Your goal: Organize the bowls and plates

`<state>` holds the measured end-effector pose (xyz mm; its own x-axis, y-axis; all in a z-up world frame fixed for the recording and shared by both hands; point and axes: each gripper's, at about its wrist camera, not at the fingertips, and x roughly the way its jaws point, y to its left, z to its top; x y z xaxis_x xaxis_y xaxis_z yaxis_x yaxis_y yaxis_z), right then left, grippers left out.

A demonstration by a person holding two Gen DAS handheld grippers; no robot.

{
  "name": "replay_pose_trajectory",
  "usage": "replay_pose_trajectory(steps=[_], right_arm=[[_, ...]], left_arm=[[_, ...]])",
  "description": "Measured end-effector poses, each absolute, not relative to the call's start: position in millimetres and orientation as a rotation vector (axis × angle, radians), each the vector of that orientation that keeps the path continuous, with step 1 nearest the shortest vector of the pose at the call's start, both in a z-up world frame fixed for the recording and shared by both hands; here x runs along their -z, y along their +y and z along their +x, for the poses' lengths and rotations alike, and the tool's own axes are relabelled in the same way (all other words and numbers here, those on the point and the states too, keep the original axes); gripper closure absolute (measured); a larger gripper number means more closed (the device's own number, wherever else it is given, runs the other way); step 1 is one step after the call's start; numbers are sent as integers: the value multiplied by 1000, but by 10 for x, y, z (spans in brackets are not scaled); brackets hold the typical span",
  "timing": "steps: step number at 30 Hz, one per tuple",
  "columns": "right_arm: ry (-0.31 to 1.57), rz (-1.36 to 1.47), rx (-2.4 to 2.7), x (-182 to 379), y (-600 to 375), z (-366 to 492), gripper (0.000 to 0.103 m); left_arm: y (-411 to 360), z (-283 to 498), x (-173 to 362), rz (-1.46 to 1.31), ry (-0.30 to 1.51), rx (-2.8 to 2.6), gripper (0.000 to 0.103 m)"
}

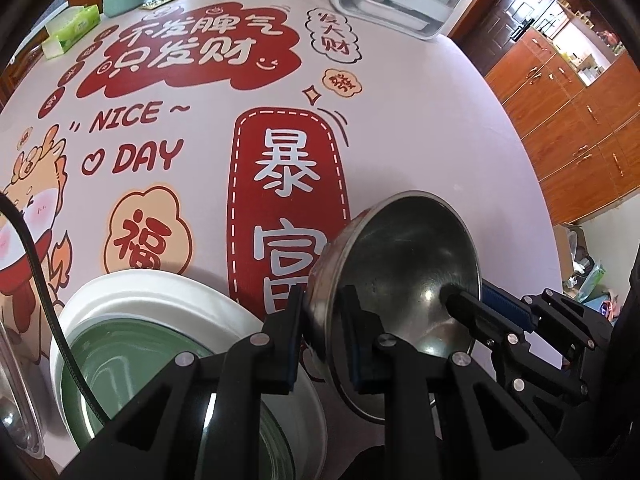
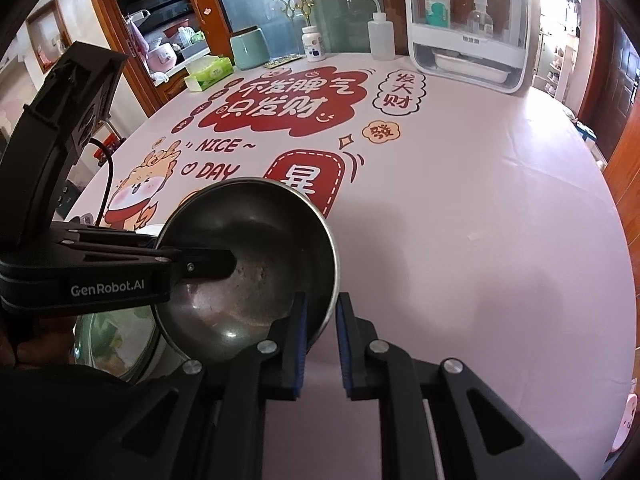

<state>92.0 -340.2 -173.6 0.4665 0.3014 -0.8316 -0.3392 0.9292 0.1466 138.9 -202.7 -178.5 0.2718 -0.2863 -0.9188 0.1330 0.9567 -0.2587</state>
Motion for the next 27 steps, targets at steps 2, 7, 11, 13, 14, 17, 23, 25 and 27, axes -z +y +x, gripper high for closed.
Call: replay_pose_trajectory(steps=[2, 7, 11, 13, 14, 17, 23, 25, 27], right_arm=[[1004, -43, -394, 1702, -3393, 886, 90], [971, -54, -401, 1596, -3349, 792, 90], [955, -56, -409, 1533, -3296, 734, 90], [948, -57, -413, 1496, -3263, 707, 90], [943, -56, -414, 1470, -3246, 685, 90], [936, -41, -419, 1413, -3213, 640, 90], [911, -36, -435, 1333, -3113, 578, 90], [907, -33, -442, 1320, -3090, 554, 90], [901, -29, -452, 1307, -3046, 532, 90]], left_arm=[[-2013, 1349, 1746, -138, 1253, 287, 86], [-1946, 1224, 1634, -142, 1213, 293, 86], [-1885, 1138, 1561, -147, 1191, 292, 86], [-1848, 1091, 1518, -150, 1179, 289, 86], [-1836, 1072, 1505, -151, 1175, 291, 86], [-1767, 1006, 1455, -163, 1156, 298, 86], [-1642, 858, 1363, -161, 1131, 286, 86], [-1584, 805, 1335, -165, 1123, 283, 86], [-1521, 756, 1313, -164, 1118, 276, 86]])
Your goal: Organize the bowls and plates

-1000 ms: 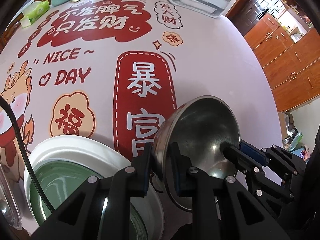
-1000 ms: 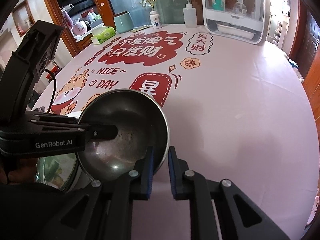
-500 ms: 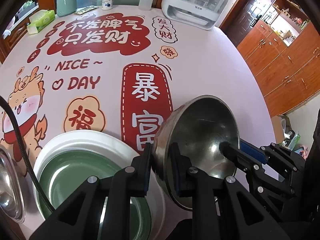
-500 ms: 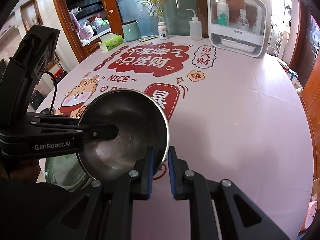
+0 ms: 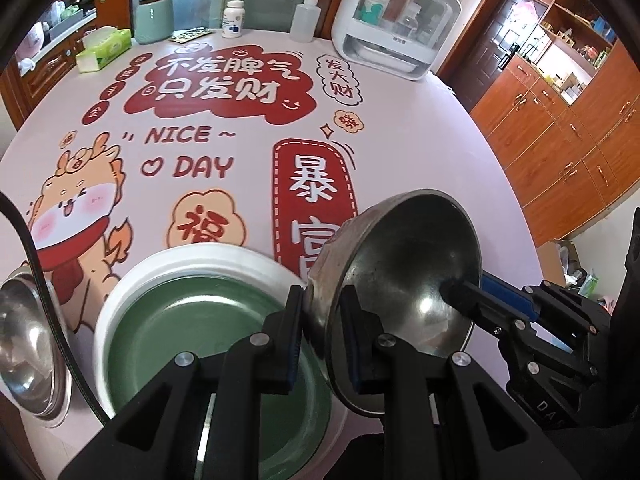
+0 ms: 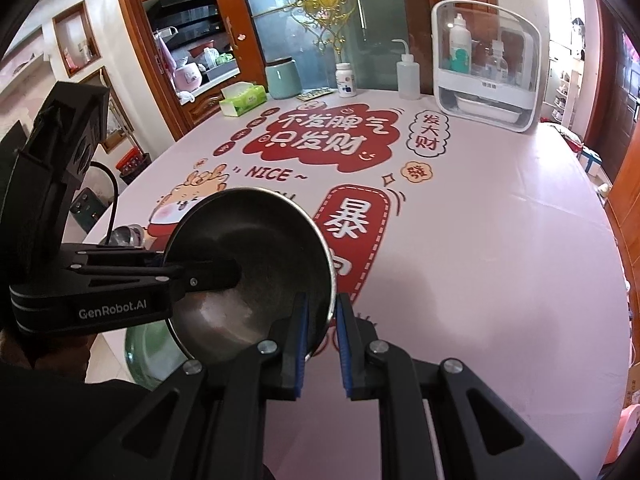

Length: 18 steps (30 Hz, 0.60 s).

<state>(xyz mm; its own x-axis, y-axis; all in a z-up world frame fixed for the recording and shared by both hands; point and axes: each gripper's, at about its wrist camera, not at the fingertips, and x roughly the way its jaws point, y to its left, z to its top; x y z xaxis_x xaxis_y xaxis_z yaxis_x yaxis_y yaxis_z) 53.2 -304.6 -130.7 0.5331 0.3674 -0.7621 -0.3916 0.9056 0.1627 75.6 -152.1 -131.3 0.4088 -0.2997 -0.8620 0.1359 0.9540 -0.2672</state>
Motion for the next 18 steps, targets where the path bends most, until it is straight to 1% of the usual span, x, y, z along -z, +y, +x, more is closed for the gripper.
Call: replay_pose_trajectory(steps=[18], right_arm=[[906, -63, -587, 1281, -2457, 355, 90]], left_arm=[[-812, 355, 1299, -223, 1126, 153, 86]])
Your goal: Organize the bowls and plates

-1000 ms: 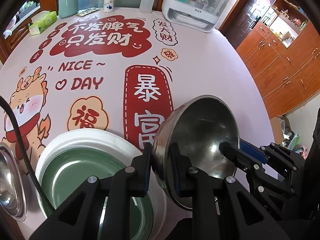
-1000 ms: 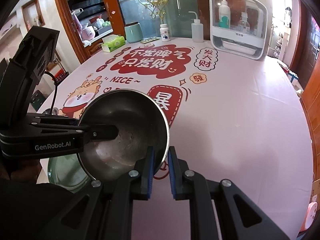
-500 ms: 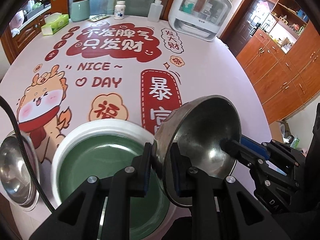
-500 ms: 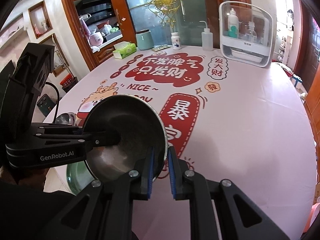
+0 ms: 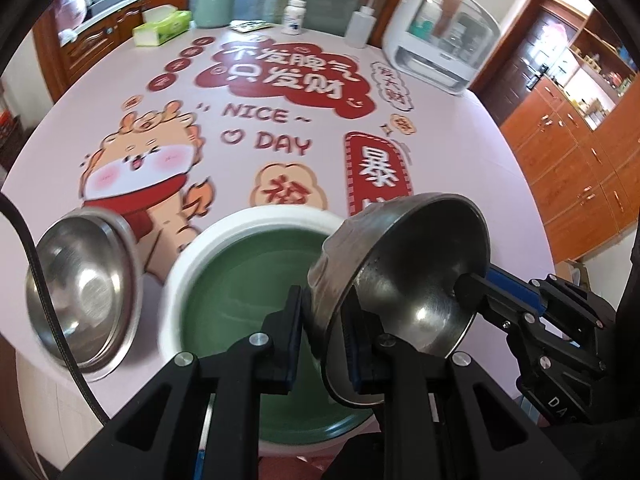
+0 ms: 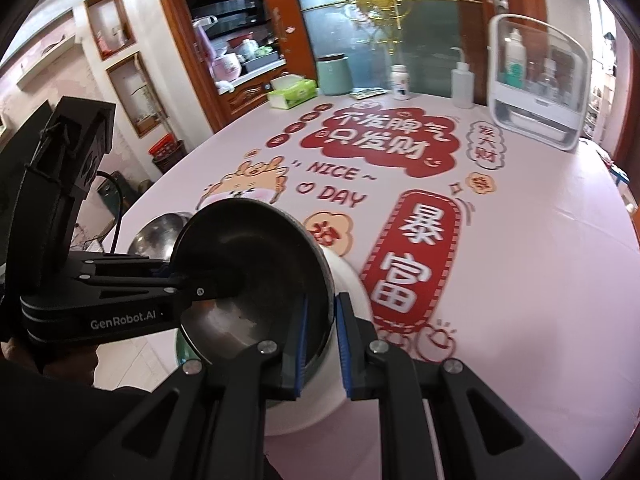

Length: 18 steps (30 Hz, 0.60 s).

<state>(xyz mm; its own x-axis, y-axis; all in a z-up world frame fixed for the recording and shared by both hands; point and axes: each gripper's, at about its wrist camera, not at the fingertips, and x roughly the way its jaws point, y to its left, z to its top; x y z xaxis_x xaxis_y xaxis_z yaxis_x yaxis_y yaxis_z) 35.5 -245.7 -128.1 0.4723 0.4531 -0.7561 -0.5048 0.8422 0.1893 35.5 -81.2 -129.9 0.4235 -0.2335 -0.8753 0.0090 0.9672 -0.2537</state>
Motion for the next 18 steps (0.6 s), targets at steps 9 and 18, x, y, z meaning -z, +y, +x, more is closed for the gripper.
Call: replay_pose_trajectory(steps=[9, 18], right_arm=[[927, -96, -664, 1296, -2010, 262, 90], [934, -97, -706, 1278, -1555, 223, 90]], left_arm=[[-338, 180, 1321, -277, 1138, 74, 86], [142, 121, 1281, -283, 1146, 29, 84]])
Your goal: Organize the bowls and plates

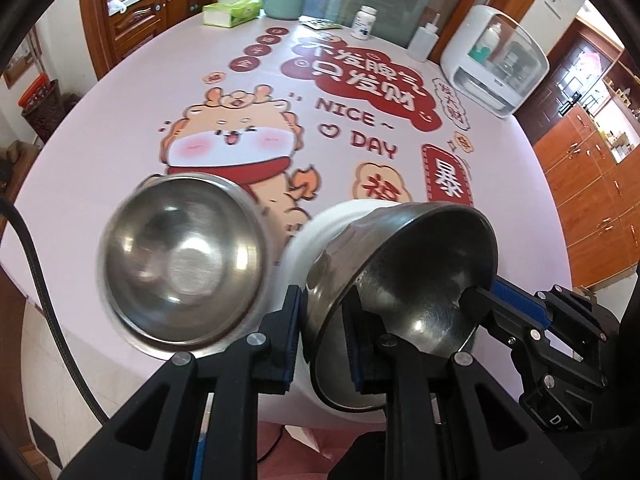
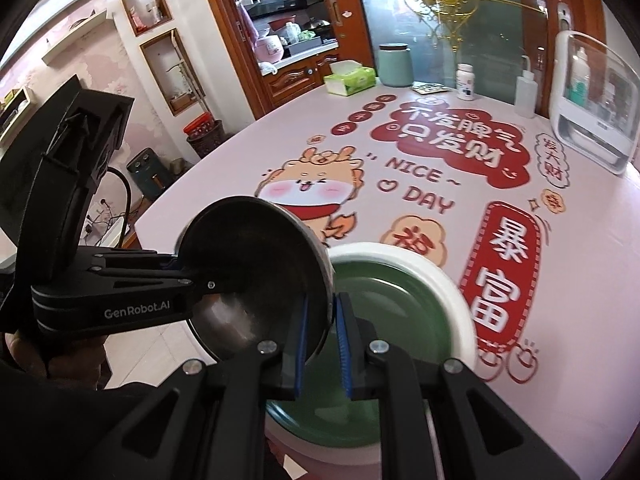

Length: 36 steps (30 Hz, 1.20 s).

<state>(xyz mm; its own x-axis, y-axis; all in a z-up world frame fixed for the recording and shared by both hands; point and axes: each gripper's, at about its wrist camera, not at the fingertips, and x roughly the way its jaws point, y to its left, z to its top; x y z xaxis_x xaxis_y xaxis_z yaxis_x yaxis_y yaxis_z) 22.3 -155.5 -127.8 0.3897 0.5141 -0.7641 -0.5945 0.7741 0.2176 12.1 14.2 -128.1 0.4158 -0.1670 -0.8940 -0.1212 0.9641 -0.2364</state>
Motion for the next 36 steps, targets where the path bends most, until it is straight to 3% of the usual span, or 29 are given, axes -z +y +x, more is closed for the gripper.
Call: replay_pose_trajectory(steps=[21, 36], right_arm=[[973, 2, -664, 1426, -585, 239, 89], [1006, 111, -468, 1633, -277, 168, 87]], left_arm=[[1127, 284, 1333, -190, 1229, 46, 83], [1332, 509, 1508, -41, 1295, 226, 83]])
